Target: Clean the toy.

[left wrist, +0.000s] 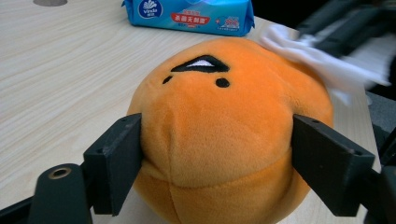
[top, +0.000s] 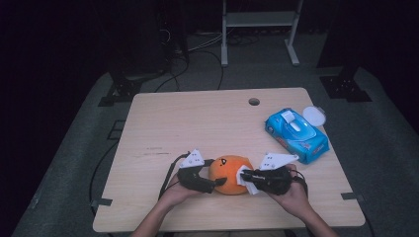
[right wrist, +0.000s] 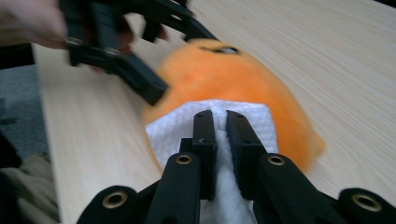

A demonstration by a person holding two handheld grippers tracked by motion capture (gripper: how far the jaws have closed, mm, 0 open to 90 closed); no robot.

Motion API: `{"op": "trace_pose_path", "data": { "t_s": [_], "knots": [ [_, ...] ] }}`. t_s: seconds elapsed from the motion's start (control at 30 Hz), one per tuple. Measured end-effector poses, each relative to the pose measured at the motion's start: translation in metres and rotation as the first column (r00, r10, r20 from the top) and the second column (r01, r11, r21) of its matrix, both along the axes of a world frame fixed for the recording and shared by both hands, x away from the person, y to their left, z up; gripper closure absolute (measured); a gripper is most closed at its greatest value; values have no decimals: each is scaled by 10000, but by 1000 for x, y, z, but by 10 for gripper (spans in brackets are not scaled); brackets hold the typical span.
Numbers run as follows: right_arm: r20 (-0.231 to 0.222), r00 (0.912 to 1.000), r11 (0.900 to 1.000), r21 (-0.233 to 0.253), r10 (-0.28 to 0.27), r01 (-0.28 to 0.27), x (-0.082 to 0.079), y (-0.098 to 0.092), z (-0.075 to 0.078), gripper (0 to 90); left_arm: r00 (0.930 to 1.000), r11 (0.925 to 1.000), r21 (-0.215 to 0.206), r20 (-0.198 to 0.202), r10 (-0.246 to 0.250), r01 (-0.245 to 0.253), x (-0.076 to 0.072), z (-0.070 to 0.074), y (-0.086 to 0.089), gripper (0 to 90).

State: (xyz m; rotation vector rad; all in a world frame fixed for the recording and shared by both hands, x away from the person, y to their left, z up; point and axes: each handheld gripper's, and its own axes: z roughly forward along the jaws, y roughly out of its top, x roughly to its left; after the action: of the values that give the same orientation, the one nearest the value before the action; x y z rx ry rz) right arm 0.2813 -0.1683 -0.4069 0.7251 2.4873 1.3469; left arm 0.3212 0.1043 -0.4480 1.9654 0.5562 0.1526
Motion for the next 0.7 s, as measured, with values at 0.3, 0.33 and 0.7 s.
{"op": "trace_pose_path", "data": {
  "t_s": [0.3,0.33,0.7],
  "knots": [
    [-354,9969,9975,58,-699,702,17,-23,-3,821,9999,9998,-154,-99,-82,80,2,-2,4,208],
    [-502,9959,9970,139,-755,762,19,-26,-5,821,9997,9995,-279,-199,-119,113,3,-1,4,198],
    [-445,9990,9989,464,67,-46,8,-3,2,820,9965,9987,105,659,-509,503,-9,5,-12,205]
  ]
}}
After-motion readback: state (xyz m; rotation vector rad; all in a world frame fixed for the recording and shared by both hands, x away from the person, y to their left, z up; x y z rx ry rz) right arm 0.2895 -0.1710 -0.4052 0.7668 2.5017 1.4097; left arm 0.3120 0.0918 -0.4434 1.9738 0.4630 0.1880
